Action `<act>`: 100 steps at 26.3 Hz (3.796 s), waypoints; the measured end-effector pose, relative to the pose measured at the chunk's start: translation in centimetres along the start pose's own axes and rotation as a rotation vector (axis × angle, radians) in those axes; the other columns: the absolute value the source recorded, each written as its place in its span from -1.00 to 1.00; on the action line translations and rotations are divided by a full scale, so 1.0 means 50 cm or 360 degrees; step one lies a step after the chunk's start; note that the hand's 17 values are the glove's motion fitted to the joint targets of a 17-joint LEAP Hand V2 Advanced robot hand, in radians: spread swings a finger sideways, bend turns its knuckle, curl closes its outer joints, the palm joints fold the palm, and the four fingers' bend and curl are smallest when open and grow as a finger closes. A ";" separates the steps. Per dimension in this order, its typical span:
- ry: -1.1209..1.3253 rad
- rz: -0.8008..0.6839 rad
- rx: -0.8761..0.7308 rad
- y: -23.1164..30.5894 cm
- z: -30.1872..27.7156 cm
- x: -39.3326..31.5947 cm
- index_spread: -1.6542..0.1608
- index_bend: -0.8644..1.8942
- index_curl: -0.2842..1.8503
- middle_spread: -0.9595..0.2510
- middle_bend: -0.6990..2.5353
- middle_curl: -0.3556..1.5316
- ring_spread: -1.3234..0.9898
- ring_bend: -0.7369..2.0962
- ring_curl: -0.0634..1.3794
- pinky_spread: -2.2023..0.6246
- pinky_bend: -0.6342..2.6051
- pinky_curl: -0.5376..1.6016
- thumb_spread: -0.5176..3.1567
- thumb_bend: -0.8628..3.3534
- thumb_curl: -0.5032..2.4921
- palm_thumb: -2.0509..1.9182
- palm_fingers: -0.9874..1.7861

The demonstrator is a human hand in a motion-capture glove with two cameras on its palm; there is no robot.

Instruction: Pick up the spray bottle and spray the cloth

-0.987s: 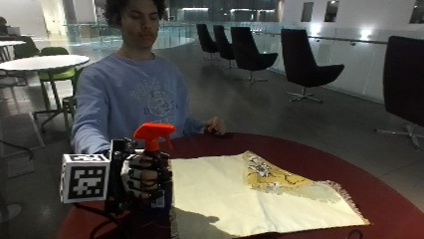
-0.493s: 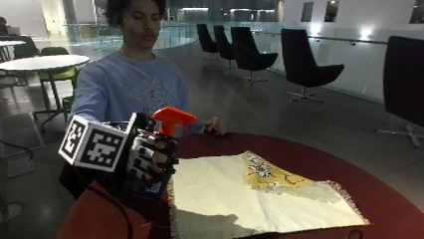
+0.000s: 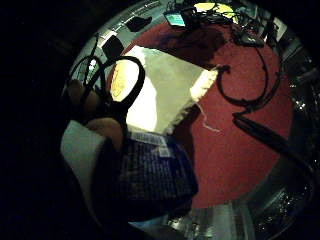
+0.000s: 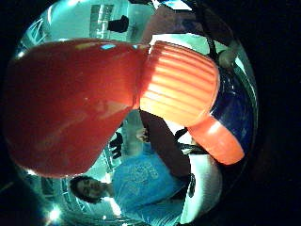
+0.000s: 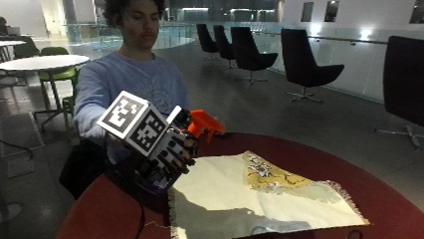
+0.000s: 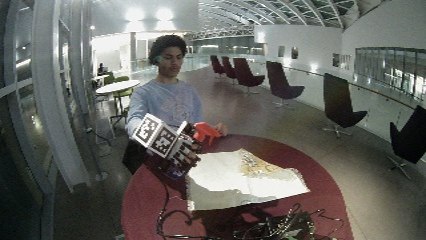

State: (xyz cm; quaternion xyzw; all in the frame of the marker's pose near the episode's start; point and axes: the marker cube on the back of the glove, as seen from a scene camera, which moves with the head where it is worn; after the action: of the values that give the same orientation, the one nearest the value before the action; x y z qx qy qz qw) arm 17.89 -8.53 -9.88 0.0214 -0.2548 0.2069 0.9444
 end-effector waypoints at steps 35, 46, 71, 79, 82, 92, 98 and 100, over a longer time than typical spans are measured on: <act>0.0059 0.0241 -0.0127 -0.017 0.018 0.013 0.54 -0.28 -0.40 0.44 -0.40 -0.13 0.06 -0.10 -0.36 0.58 -0.41 -0.15 -0.36 -0.61 -0.26 0.53 0.54; 0.0068 0.0266 -0.0129 -0.008 0.010 0.023 0.55 -0.28 -0.40 0.45 -0.40 -0.13 0.06 -0.09 -0.36 0.57 -0.41 -0.14 -0.36 -0.61 -0.25 0.53 0.55; 0.0024 0.0256 -0.0127 -0.002 0.010 0.022 0.55 -0.28 -0.40 0.45 -0.40 -0.13 0.06 -0.08 -0.35 0.56 -0.40 -0.14 -0.36 -0.61 -0.25 0.52 0.55; -0.0395 -0.0126 -0.0003 -0.005 0.057 -0.108 0.55 -0.28 -0.40 0.45 -0.40 -0.13 0.06 -0.08 -0.35 0.56 -0.40 -0.14 -0.36 -0.60 -0.25 0.52 0.55; -0.0609 -0.0327 0.0079 -0.012 0.099 -0.187 0.55 -0.28 -0.40 0.45 -0.40 -0.12 0.06 -0.08 -0.35 0.56 -0.40 -0.14 -0.36 -0.60 -0.25 0.52 0.55; -0.1004 -0.0736 0.0063 -0.048 0.333 -0.442 0.55 -0.28 -0.40 0.43 -0.40 -0.13 0.06 -0.09 -0.36 0.55 -0.39 -0.15 -0.35 -0.61 -0.25 0.52 0.54; -0.1088 -0.0794 -0.0010 -0.073 0.480 -0.537 0.54 -0.28 -0.40 0.43 -0.40 -0.13 0.06 -0.09 -0.36 0.55 -0.40 -0.15 -0.34 -0.61 -0.25 0.52 0.54; -0.1086 -0.0798 -0.0002 -0.079 0.516 -0.554 0.54 -0.28 -0.40 0.43 -0.40 -0.13 0.06 -0.09 -0.36 0.55 -0.40 -0.15 -0.33 -0.61 -0.25 0.52 0.54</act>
State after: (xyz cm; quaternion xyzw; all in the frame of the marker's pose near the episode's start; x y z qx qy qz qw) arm -14.44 -26.43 -0.77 0.1495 -0.5398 -0.0483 0.8270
